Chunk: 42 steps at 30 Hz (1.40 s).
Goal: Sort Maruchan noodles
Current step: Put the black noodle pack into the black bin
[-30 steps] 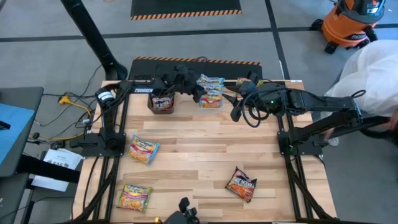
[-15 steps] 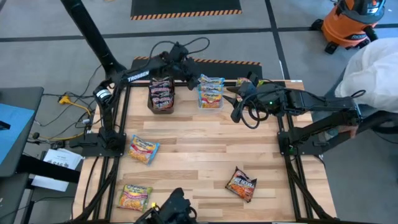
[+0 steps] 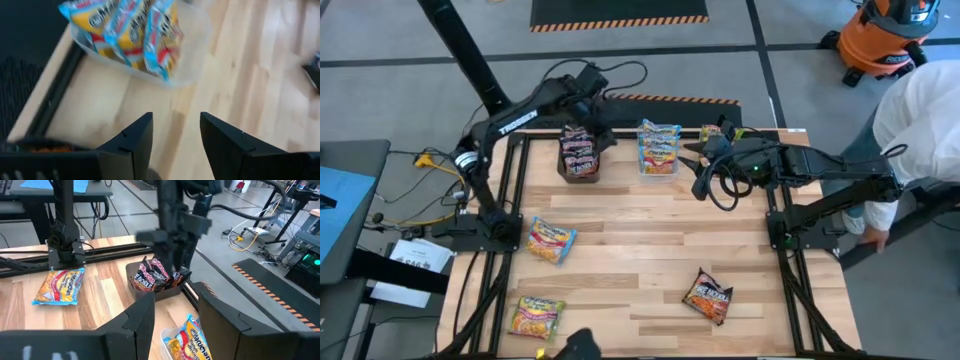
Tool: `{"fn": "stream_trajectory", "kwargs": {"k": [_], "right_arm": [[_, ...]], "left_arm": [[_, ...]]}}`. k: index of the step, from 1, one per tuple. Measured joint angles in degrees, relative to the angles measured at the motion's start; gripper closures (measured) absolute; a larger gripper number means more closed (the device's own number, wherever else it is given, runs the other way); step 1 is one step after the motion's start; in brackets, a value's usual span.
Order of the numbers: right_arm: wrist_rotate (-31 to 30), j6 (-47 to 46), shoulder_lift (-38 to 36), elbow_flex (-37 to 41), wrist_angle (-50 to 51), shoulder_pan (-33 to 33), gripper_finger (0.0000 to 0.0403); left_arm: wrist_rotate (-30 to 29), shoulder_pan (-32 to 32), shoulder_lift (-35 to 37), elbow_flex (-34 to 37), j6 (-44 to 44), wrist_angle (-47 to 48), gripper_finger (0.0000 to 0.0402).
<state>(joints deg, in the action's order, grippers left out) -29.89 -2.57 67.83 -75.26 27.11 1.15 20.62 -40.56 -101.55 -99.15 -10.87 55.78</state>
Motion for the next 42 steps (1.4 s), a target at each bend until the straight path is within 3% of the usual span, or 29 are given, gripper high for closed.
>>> {"fn": "stream_trajectory", "kwargs": {"k": [13,17,25,34,42], "right_arm": [[0.3,-1.8,0.0,0.0,1.8,0.0,0.0228],[4.8,-4.7,0.0,0.0,4.7,0.0,0.0228],[16.9,-19.0,0.0,0.0,16.5,0.0,0.0199],[28.1,-39.2,0.5,0.9,25.5,3.1,0.0175],[31.7,-49.1,4.7,1.9,31.3,10.2,0.0175]], "left_arm": [[-0.3,7.5,14.1,0.0,1.1,16.9,0.0258],[-0.3,9.8,18.4,0.0,3.3,18.5,0.0258],[-0.4,13.2,24.5,0.0,5.6,23.5,0.0258],[-0.6,15.0,26.0,0.0,6.9,29.4,0.0258],[-10.1,15.6,25.2,0.0,10.5,29.3,0.0258]]}}
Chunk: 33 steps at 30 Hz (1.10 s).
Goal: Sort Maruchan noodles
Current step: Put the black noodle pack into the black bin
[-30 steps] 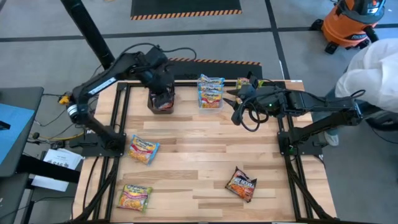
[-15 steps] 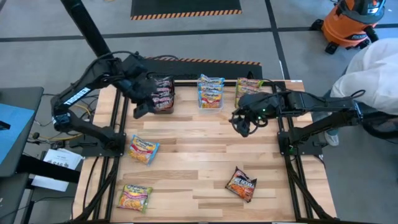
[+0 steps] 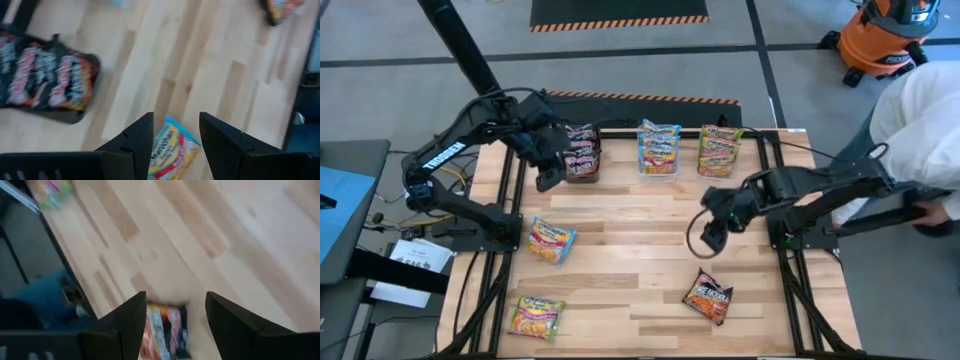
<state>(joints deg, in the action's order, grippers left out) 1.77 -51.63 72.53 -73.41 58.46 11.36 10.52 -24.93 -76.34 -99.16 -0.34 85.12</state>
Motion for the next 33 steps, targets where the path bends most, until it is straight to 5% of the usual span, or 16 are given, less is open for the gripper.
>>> {"fn": "stream_trajectory", "kwargs": {"k": [9,20,33], "right_arm": [[0.6,-5.7,6.5,-0.1,3.2,7.0,0.0175],[7.4,-9.9,15.8,-0.2,4.0,14.3,0.0175],[14.6,-13.2,25.1,-0.2,-2.4,20.0,0.0175]], "left_arm": [[-0.3,-0.2,-2.4,0.0,-0.7,3.1,0.0256],[2.4,0.2,-6.4,2.1,-1.0,5.0,0.0209],[4.6,0.6,-6.5,2.0,-2.0,4.9,0.0211]]}}
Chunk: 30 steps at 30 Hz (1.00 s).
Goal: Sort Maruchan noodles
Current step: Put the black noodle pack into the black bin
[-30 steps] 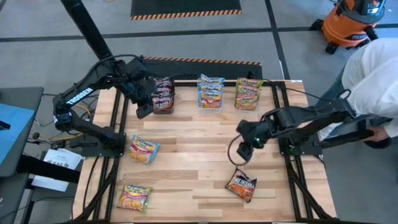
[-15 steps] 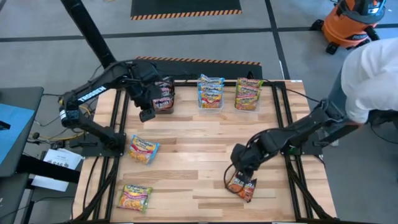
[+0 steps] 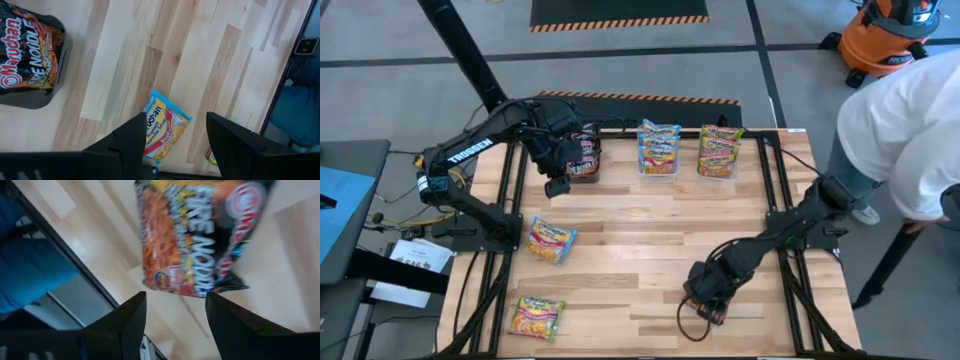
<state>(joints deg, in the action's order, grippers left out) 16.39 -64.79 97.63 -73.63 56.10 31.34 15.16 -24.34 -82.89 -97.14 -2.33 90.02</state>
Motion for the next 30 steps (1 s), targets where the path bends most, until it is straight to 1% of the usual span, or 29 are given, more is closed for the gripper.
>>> {"fn": "stream_trajectory", "kwargs": {"k": [4,8,11,14,18,26,28,30], "right_arm": [[1.9,-0.8,2.7,0.0,-3.0,1.2,0.0175],[1.9,-1.5,5.0,0.0,-4.4,2.4,0.0175],[1.4,-2.3,6.2,0.0,-4.3,2.9,0.0175],[-1.0,-4.3,7.3,0.0,-4.2,2.8,0.0175],[-2.2,-4.7,9.6,0.0,-4.1,2.6,0.0175],[-1.9,-5.5,14.4,-0.4,-4.0,2.2,0.0175],[-1.6,-7.0,15.3,-0.5,-3.9,1.9,0.0181],[-1.3,-7.6,15.5,-0.5,-4.0,1.8,0.0197]], "left_arm": [[0.0,0.0,0.0,0.0,-1.1,0.0,0.0211],[-0.1,0.0,0.0,0.0,-1.7,0.0,0.0211],[-0.1,0.0,0.0,0.0,-1.7,0.0,0.0211],[-0.5,0.0,0.0,0.0,-1.7,0.0,0.0211],[-1.6,0.0,0.0,0.0,-1.7,0.0,0.0211],[-2.4,0.0,0.0,0.0,-1.7,0.0,0.0211],[-2.5,0.0,0.0,0.0,-2.1,0.0,0.0211],[-2.5,0.0,0.0,0.0,-2.8,0.0,0.0211]]}}
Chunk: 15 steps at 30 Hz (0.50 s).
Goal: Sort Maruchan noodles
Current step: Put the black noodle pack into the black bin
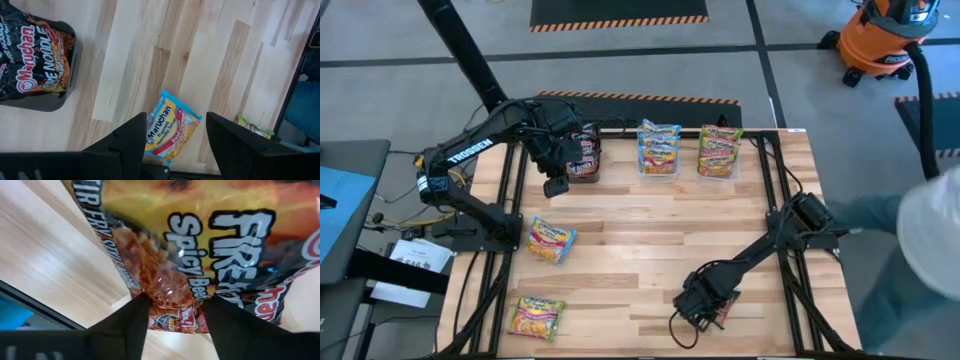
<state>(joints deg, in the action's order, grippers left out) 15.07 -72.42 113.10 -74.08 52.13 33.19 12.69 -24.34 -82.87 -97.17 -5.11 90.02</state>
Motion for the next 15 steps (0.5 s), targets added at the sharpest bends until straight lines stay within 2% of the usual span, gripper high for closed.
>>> {"fn": "stream_trajectory", "kwargs": {"k": [10,15], "right_arm": [[-0.2,-1.3,-0.3,0.2,-0.2,-0.3,0.0351],[0.5,1.9,-0.2,-0.8,1.3,-0.3,0.0390]], "left_arm": [[0.0,0.0,0.0,0.0,-0.2,0.0,0.0211],[0.0,0.0,0.0,0.0,0.1,0.0,0.0211]]}}
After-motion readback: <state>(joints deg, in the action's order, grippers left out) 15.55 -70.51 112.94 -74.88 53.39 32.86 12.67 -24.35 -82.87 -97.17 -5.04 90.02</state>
